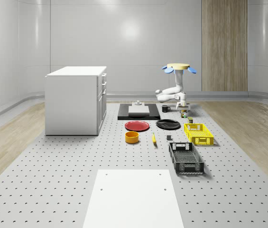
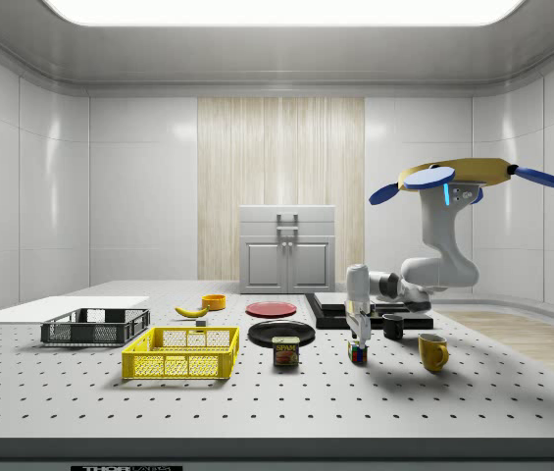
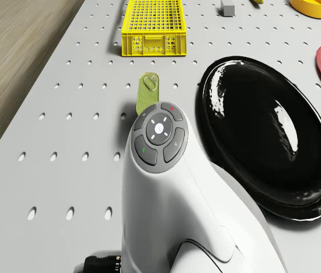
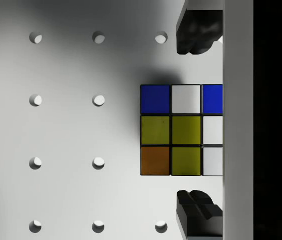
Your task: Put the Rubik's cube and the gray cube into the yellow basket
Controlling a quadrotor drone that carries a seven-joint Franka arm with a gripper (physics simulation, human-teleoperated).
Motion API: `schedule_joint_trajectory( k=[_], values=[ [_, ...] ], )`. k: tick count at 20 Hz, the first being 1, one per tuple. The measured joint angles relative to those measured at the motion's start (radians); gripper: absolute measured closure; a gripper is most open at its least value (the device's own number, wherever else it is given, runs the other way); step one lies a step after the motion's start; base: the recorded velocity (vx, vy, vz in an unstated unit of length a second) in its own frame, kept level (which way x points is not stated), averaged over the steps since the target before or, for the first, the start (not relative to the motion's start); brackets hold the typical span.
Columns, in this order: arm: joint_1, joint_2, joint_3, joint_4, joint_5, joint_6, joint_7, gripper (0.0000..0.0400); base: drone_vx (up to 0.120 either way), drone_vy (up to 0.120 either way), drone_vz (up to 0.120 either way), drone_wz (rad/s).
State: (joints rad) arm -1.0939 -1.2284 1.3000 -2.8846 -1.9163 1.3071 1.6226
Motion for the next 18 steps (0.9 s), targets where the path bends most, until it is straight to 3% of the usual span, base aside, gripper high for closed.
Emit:
schedule_joint_trajectory(
  k=[8, 18],
  values=[
    [0.001, -0.050, -0.078, 0.017, -0.064, 0.074, -0.006, 0.0000, 0.000, 0.000, 0.000, 0.000],
    [-0.005, -0.083, -0.097, 0.026, -0.075, 0.114, -0.004, 0.0000, 0.000, 0.000, 0.000, 0.000]
  ],
)
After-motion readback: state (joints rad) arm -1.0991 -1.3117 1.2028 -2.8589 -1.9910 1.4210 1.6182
